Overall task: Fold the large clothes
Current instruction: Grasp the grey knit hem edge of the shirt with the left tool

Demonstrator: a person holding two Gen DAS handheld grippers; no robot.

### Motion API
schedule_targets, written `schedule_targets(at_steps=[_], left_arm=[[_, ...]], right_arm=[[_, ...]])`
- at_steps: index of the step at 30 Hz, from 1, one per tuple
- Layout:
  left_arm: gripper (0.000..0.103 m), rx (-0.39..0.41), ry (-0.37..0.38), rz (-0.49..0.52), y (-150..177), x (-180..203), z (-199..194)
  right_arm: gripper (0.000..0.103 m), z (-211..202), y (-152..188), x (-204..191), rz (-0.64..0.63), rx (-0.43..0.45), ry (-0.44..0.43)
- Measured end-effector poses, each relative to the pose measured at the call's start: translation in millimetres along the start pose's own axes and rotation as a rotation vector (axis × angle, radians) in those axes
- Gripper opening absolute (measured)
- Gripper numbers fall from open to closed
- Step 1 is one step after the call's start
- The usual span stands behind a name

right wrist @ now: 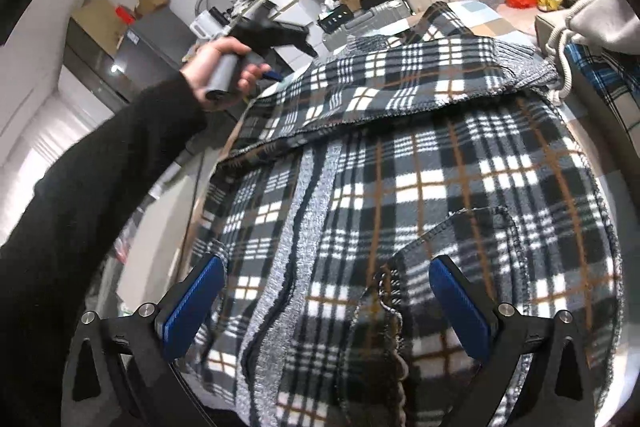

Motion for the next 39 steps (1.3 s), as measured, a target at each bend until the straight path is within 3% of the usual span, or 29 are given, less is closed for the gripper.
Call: schedule_targets(at_steps=[4, 8, 12, 13, 14, 16, 19, 26, 30, 34, 39], left_arm=[[0.086, -0.012, 0.016, -0.018, -5.3, 0.3, 22.5], [0.085, 0.007, 0.018, -0.039, -3.8, -1.5, 19.6], [0.064, -0.002, -0.004, -0.019, 3.7, -5.0, 11.4], [0.049, -0.002, 0.009, -0.027, 5.3, -6.5, 7.9], [0.044, 0.004, 0.004, -0.037, 4.6, -10.0, 6.2], [0.021, 0.021, 0.013, -0.062, 5.9, -16.4, 0.4], [0.018, 0.075, 0.037, -0.073, 14.1, -20.5, -14.7], [0.017, 0.235, 0.155, 0.052, 51.8, -4.7, -82.8], [0.017, 0.313, 0.182, 0.114, 80.5, -3.6, -105.1], [0.017, 0.387, 0.192, 0.143, 94.1, -4.6, -102.4], [0.017, 0.393, 0.271, 0.058, 85.5, -9.7, -85.4]], right_arm=[[0.103, 4.6, 1.2, 4.6, 0.008, -0.020, -0.002], [0.103, 8.9, 7.4, 3.9, 0.017, -0.051, -0.012], [0.103, 9.2, 7.1, -3.2, -0.011, -0.046, -0.016], [0.103, 9.0, 7.6, -5.0, -0.020, -0.044, -0.014], [0.103, 8.8, 8.4, -6.3, -0.028, -0.042, -0.012], [0.103, 9.0, 9.3, -9.0, -0.040, -0.041, -0.008], [0.103, 7.7, 9.1, -13.4, -0.074, -0.032, 0.005], [0.103, 0.1, 6.6, -23.6, -0.148, 0.007, 0.022], [0.103, 1.8, 4.8, -18.7, -0.137, 0.012, 0.033], [0.103, -0.9, -3.0, -9.0, -0.109, 0.055, 0.046], [0.103, -11.4, -47.3, -13.6, -0.201, 0.138, 0.149]])
Point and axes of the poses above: each gripper's, at about its wrist camera, not at the fingertips, and z roughly the way its jaws point, x to its right, y to its underside, the point moved 9 cm from there along z, roughly the way its jaws point, and after that the axes turned 5 degrees about x, right-handed, at the moved point
